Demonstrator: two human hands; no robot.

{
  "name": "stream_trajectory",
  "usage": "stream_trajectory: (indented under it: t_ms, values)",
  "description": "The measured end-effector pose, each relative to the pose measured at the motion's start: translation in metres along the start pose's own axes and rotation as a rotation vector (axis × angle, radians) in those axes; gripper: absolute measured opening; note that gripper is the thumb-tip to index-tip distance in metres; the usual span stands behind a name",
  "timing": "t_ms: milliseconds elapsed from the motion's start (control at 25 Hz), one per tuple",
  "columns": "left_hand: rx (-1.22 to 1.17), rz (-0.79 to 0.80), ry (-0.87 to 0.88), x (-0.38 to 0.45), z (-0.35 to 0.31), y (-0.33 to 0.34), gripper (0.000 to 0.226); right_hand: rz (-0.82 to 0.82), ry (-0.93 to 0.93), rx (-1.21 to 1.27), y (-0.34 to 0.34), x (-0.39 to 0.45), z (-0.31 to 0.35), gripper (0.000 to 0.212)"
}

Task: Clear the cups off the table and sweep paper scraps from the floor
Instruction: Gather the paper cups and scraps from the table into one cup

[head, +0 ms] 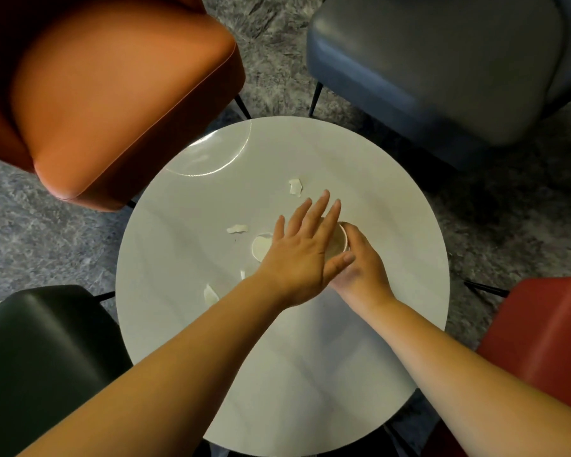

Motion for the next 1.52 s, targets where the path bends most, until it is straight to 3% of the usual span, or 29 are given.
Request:
stream_trajectory:
  t_ms: [120,200,320,400,560,840,1040,1160,1280,1520]
  values:
    - [-0.44,-0.111,-0.04,-0.008,0.017,-0.005,0.06,-0.04,-0.061,-0.069,-0.001,-0.006,0.0,0.072]
    - [-0.675,-0.33,-0.277,-0.024,0.054,-0.008,0.041,-0.061,-0.082,-0.046,-0.005,-0.012,0.0,0.075]
    - [-0.48,-0.41,-0.721,-0.068,0.125,0.004,0.028,-0.059,-0.09,-0.047,-0.006,-0.018,0.001,0.074]
    - [-0.388,-0.345,-0.839,-0.097,0.153,0.017,0.033,-0.048,-0.094,-0.04,-0.006,-0.021,0.0,0.073]
    - [-0.353,-0.294,-0.82,-0.112,0.161,0.041,0.049,-0.03,-0.084,-0.048,-0.001,-0.029,-0.003,0.073]
    - [-0.274,-0.231,-0.753,-0.098,0.165,0.051,0.019,-0.041,-0.087,-0.044,0.003,-0.036,-0.008,0.073]
    - [-0.202,-0.234,-0.688,-0.097,0.164,0.049,0.037,-0.04,-0.084,-0.043,0.004,-0.037,-0.008,0.073]
    - [-0.132,-0.189,-0.623,-0.097,0.166,0.045,0.031,-0.038,-0.081,-0.041,0.004,-0.035,-0.008,0.073]
    - [-0.228,-0.187,-0.601,-0.094,0.164,0.039,0.024,-0.041,-0.08,-0.036,0.005,-0.035,-0.007,0.074]
    - [-0.405,-0.124,-0.515,-0.065,0.13,0.034,0.033,-0.045,-0.063,-0.033,0.005,-0.034,-0.007,0.073]
Point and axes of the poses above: each hand's wrist, its own x-axis towards the middle knuckle, its own y-axis out of the palm, z = x × y, the point moved 3 cm from there along x, towards the middle knuckle, and after that the axes turned 5 degrees about -y, right-handed, at the moved point
